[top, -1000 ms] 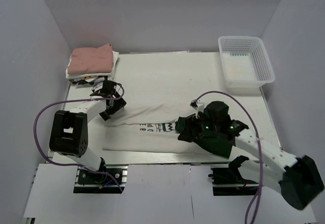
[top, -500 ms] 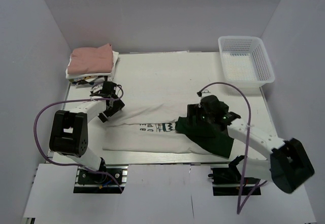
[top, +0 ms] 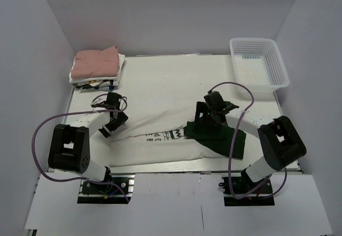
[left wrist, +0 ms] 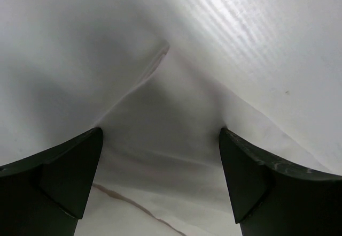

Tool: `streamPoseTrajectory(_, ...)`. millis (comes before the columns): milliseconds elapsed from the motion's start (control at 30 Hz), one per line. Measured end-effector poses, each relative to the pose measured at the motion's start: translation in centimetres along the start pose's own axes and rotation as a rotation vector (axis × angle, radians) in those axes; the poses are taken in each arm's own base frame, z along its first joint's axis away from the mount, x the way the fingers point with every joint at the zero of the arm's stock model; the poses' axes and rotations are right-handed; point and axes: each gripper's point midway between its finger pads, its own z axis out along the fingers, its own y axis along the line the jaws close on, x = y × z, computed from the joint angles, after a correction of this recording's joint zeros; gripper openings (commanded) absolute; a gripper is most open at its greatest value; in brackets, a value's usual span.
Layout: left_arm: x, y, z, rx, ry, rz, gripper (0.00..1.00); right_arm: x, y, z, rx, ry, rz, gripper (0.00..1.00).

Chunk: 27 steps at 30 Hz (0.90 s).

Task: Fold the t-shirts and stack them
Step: Rotate the tshirt 90 degrees

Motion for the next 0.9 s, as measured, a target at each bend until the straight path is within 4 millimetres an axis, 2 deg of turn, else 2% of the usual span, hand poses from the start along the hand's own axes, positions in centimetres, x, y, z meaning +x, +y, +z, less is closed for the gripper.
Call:
streamPoseTrajectory(133, 1.4, 1.5, -0.5, -0.040, 0.051, 0.007, 1.00, -3.5, 0.9, 2.6, 0.032, -0.002, 0.020, 0.90)
streamPoseTrajectory(367, 5.2, 4.0, -3.2, 0.006, 0.165, 0.030, 1.00, -14.4, 5.4, 9.6, 0.005, -0.134, -0.023, 0.90)
streamPoseTrajectory(500, 6.9, 3.3, -5.0, 0.117, 0.233, 0.092, 1.00, -19.7, 7.1, 12.4, -0.031, -0.238, -0.101, 0.90)
streamPoseTrajectory(600, 7.3, 2.1, -6.4, 0.215, 0.256, 0.154, 1.00, -20.7, 7.4, 12.5, -0.056, -0.259, -0.165, 0.90)
streamPoseTrajectory(700, 6.1, -0.2, -8.5, 0.328, 0.224, 0.209, 1.00, -21.4, 7.4, 11.5, -0.070, -0.279, -0.210, 0.90)
streamPoseTrajectory(800, 4.8, -3.6, -10.8, 0.498, 0.171, 0.267, 1.00, -21.7, 7.0, 9.1, -0.061, -0.285, -0.214, 0.90)
streamPoseTrajectory(900, 6.0, -6.2, -12.1, 0.635, 0.185, 0.358, 1.00, -21.6, 6.5, 6.1, -0.043, -0.278, -0.200, 0.90)
